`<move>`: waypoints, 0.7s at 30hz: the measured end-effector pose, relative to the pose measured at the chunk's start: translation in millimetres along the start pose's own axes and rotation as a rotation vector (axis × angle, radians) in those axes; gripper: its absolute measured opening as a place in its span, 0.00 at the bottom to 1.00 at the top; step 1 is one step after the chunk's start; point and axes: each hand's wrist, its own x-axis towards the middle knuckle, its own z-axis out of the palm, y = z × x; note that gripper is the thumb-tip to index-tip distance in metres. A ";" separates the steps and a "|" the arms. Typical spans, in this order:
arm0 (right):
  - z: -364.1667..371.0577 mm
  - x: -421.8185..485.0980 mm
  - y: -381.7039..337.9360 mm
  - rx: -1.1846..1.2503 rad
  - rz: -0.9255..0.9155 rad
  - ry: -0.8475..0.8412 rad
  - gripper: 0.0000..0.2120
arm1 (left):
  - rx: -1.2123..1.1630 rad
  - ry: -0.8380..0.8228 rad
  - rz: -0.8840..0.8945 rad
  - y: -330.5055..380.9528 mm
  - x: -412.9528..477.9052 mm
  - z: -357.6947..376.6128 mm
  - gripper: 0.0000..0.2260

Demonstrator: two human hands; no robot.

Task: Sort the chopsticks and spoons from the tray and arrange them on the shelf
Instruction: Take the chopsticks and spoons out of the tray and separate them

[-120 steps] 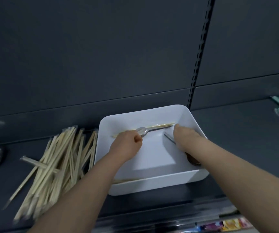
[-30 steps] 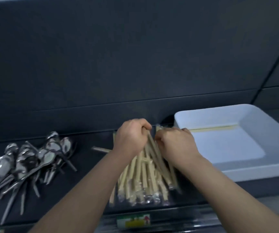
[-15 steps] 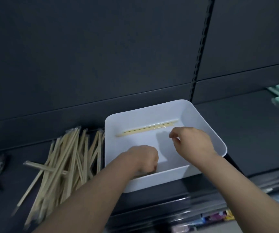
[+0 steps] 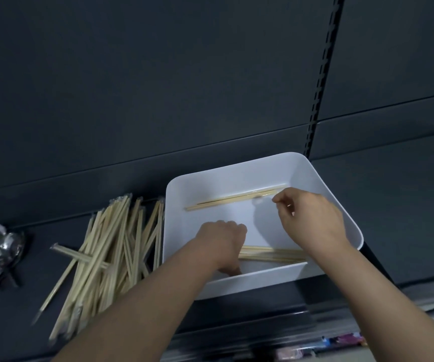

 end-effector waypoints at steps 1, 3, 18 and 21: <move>0.7 0.2 -0.3 -0.001 -0.002 -0.005 0.11 | -0.044 0.032 -0.021 -3.8 1.1 0.1 0.22; 2.1 1.6 -0.4 -0.004 -0.002 -0.023 0.11 | -0.153 0.098 -0.093 -14.0 3.4 -0.6 0.17; -3.0 8.0 1.6 -0.014 -0.016 -0.029 0.11 | -0.403 0.281 -0.172 -33.6 6.7 1.3 0.03; 4.8 36.9 0.3 -0.157 -0.061 -0.159 0.14 | -0.666 0.405 -0.289 -41.0 3.8 3.0 0.02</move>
